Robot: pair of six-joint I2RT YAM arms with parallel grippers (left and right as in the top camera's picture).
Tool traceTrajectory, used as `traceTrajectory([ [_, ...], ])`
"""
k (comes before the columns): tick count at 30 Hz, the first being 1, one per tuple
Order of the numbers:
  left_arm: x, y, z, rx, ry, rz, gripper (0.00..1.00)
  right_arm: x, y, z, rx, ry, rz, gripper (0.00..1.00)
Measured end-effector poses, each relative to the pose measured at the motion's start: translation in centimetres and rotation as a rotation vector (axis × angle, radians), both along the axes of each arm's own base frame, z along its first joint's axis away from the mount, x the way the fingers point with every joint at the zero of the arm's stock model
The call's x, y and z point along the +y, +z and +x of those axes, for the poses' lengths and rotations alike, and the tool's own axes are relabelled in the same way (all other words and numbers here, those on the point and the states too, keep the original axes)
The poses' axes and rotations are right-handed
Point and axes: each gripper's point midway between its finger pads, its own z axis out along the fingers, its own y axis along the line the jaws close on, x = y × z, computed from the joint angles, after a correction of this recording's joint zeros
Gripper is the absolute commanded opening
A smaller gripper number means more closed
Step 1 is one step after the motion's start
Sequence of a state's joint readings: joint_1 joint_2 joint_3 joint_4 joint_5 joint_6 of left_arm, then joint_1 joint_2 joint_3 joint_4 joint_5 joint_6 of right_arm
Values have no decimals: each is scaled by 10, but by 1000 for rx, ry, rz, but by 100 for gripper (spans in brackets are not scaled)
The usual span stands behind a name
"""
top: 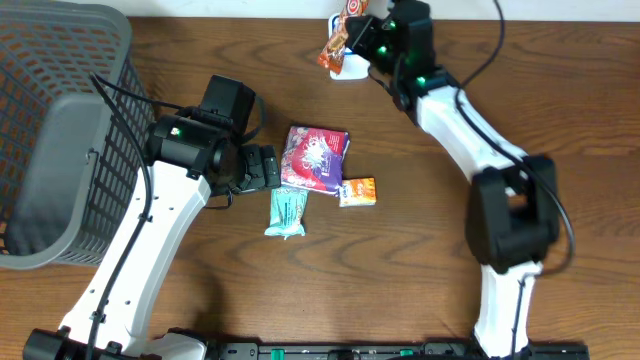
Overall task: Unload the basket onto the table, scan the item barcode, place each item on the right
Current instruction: 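Hold the snack bar barcode in front of the white scanner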
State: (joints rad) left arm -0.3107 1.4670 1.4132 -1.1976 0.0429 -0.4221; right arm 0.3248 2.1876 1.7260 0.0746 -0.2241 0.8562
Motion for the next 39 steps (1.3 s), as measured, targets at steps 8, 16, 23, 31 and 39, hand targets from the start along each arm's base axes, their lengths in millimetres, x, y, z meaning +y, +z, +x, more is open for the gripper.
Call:
traceTrajectory([
  [8, 0, 0, 0, 0, 0, 0, 98, 9, -33, 31, 69, -3, -39, 1],
  [16, 0, 0, 0, 0, 0, 0, 98, -4, -39, 36, 95, -23, -46, 1],
  [23, 0, 0, 0, 0, 0, 0, 98, -19, -69, 36, 170, -41, -66, 1],
  [31, 0, 0, 0, 0, 0, 0, 98, -29, -87, 24, 270, -15, -61, 1],
  [39, 0, 0, 0, 1, 0, -1, 98, -140, -81, 14, 392, -103, -116, 1],
])
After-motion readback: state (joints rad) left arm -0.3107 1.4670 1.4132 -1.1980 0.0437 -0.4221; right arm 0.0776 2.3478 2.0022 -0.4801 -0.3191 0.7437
